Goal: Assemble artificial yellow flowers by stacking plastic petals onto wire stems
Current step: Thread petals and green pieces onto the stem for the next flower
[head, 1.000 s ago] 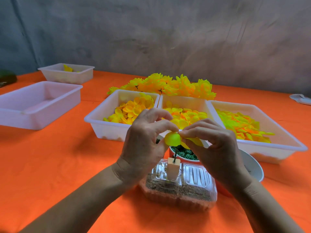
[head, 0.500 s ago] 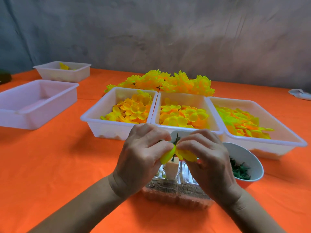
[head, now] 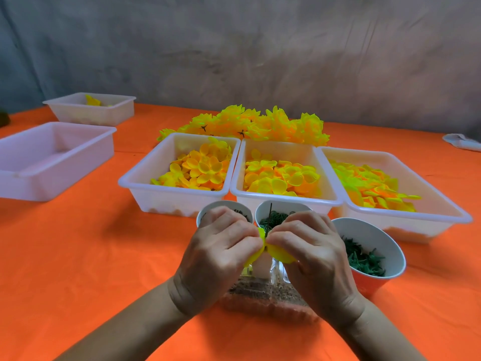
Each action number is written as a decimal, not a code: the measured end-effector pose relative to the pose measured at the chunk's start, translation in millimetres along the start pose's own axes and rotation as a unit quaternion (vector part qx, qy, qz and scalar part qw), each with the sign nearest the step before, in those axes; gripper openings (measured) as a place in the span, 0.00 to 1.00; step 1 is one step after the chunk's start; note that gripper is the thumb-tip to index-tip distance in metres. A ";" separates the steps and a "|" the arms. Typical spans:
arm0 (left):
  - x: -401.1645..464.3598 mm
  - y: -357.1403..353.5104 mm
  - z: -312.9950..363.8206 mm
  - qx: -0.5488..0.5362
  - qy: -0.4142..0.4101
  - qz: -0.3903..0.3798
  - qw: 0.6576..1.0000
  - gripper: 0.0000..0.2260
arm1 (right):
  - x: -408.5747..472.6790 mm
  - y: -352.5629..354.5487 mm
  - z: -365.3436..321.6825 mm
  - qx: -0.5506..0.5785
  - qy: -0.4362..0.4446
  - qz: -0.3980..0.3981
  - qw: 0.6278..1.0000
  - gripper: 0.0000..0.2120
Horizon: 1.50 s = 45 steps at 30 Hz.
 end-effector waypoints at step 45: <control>-3.2 -42.6 -53.3 -0.355 0.339 -0.069 0.869 0.04 | -7.2 5.6 54.0 0.186 -0.187 0.016 0.964 0.10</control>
Point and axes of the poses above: each hand's wrist, its own x-axis towards the middle knuckle, its own y-axis out of the back of the hand, z = x × y, the point moved 10 cm from there along x, towards the middle knuckle, and after that the axes turned 1 degree about y, right-handed, at the moved point
